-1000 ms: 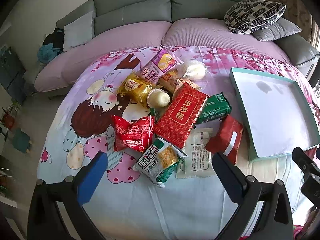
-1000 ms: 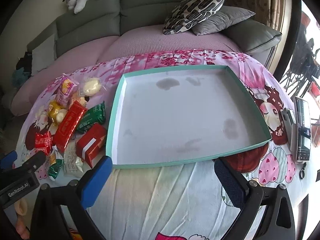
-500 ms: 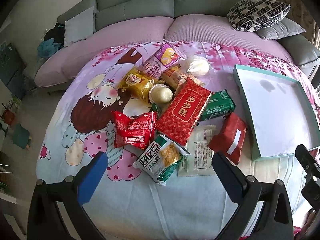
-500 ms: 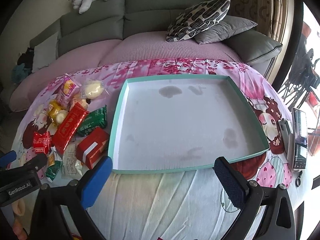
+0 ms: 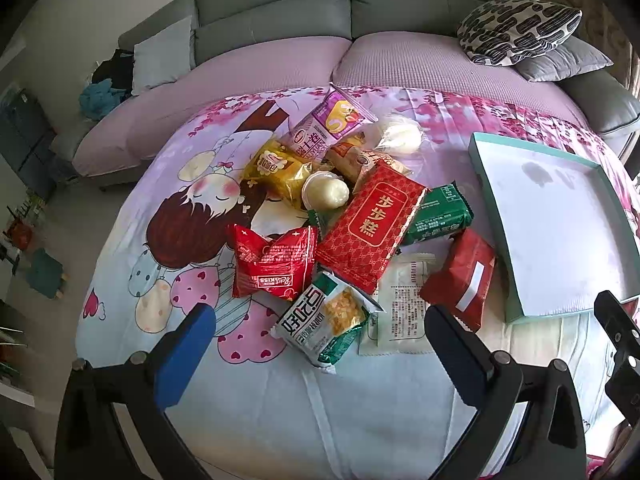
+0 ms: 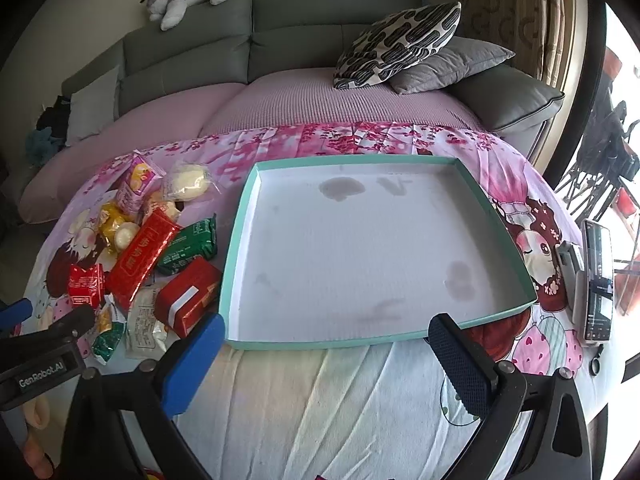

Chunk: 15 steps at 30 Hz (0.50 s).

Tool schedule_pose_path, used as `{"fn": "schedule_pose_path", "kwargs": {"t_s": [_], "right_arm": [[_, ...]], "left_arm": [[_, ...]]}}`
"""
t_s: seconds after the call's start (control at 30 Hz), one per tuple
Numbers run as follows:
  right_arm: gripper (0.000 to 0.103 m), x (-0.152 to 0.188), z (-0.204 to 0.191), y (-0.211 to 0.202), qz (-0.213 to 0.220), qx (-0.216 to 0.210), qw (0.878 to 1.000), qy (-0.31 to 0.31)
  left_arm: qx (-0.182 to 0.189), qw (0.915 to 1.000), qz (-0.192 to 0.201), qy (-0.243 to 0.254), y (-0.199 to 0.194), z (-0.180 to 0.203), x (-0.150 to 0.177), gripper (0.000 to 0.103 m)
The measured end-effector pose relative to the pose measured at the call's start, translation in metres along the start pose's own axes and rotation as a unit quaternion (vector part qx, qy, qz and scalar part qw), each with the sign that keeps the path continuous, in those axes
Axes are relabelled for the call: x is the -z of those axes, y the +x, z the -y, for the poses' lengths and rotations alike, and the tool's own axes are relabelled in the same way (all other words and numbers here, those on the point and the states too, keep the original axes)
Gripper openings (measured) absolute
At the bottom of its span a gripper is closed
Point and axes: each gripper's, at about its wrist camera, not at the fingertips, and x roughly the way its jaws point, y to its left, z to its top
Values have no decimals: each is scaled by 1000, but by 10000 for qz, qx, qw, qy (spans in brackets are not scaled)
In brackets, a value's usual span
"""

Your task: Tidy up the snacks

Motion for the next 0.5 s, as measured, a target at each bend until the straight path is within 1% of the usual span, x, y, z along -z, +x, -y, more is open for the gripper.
{"fn": "schedule_pose_path", "kwargs": {"t_s": [0.5], "right_arm": [[103,0,0,1,-14,1,10000,34]], "left_arm": [[-4,10000,-6,-4,1,0,1,103]]}}
